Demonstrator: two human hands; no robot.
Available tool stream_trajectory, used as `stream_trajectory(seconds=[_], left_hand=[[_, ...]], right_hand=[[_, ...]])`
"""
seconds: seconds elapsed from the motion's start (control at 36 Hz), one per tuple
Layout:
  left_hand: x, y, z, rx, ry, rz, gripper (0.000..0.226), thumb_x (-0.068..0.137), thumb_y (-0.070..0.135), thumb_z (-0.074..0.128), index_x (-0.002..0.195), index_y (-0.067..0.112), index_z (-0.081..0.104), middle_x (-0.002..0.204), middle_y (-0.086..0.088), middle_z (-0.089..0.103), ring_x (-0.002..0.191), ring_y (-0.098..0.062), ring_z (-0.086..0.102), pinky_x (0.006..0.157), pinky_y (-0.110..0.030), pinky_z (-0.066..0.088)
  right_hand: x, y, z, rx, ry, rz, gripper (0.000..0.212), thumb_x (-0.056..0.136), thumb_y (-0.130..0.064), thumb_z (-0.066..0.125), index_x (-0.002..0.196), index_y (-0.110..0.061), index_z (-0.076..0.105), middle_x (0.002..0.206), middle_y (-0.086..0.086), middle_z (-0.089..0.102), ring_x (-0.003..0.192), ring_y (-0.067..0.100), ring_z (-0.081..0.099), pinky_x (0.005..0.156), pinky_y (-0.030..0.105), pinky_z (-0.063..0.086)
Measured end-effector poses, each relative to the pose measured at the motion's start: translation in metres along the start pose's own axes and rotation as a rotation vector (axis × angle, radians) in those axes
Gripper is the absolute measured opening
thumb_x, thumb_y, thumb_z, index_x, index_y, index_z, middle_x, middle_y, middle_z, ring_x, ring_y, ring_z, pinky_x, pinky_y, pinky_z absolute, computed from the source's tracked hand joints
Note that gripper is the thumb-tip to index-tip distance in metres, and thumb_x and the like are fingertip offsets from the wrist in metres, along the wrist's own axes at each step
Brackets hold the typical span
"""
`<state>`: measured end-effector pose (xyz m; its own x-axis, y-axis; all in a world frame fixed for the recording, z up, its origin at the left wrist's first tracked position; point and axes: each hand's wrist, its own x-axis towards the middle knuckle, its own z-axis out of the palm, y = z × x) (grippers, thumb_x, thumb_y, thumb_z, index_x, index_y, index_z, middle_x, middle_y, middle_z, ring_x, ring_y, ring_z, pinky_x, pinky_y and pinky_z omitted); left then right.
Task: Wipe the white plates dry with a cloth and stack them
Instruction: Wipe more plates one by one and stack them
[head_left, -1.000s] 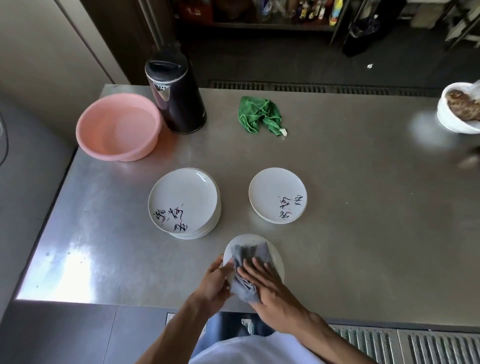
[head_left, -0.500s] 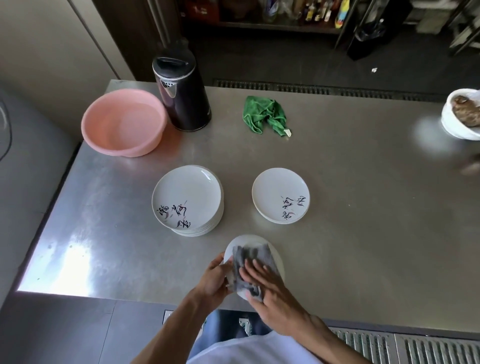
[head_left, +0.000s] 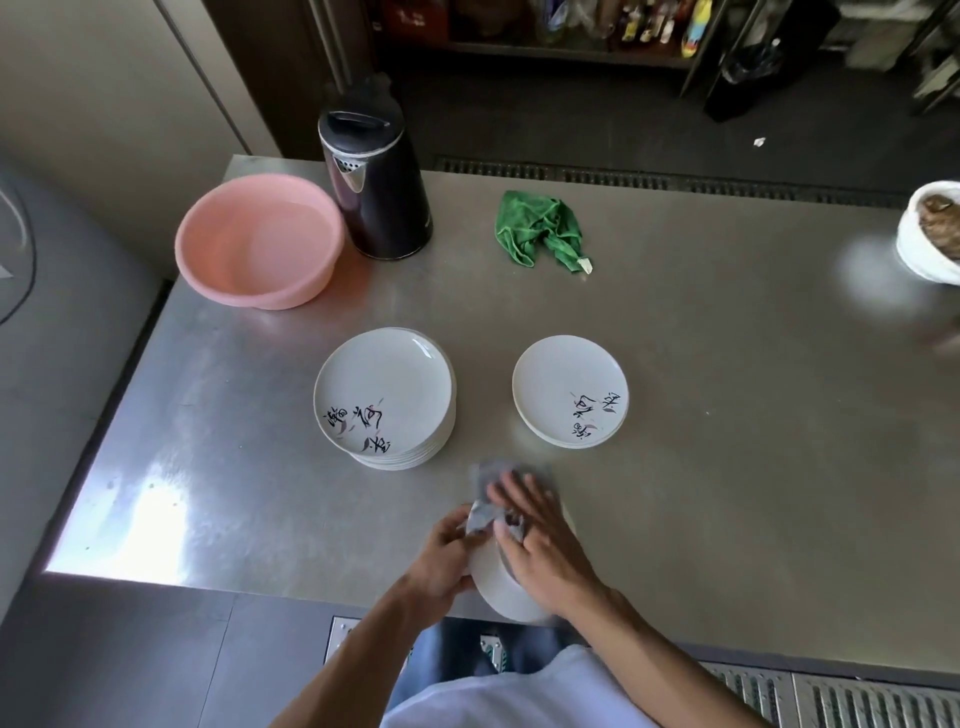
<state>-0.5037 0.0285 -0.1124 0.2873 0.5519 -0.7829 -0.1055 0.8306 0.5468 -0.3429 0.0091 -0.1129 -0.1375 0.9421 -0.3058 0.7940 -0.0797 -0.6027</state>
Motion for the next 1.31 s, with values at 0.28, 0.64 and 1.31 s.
stream_trajectory(seconds=[0.28,0.64,1.31], left_hand=[[-0.004,-0.005,0.0,0.087,-0.033,0.069,0.017,0.096,0.016,0.069,0.113,0.016,0.07,0.103,-0.007,0.076,0.09,-0.02,0.07,0.076,-0.042,0.061],[-0.007,0.0,0.001,0.047,-0.085,0.12,0.026,0.09,0.019,0.071,0.116,0.023,0.072,0.116,-0.015,0.075,0.105,-0.032,0.073,0.082,-0.046,0.06],[-0.011,-0.007,0.001,-0.052,0.101,0.114,0.041,0.09,0.004,0.068,0.129,0.016,0.059,0.118,-0.013,0.071,0.11,-0.032,0.068,0.077,-0.05,0.062]], right_hand=[[0.003,0.003,0.001,-0.061,0.093,-0.084,0.048,0.106,-0.035,0.033,0.151,-0.022,0.041,0.162,-0.005,0.027,0.153,0.016,0.014,0.125,0.036,0.006],[-0.004,-0.02,-0.005,0.308,0.057,0.001,0.052,0.107,-0.032,0.037,0.156,-0.018,0.026,0.163,-0.01,0.014,0.151,0.004,0.006,0.122,0.02,0.002],[-0.001,0.01,-0.003,0.389,0.236,0.609,0.08,0.102,-0.058,0.022,0.103,0.01,0.063,0.111,0.03,0.064,0.108,0.035,0.061,0.093,0.039,0.045]])
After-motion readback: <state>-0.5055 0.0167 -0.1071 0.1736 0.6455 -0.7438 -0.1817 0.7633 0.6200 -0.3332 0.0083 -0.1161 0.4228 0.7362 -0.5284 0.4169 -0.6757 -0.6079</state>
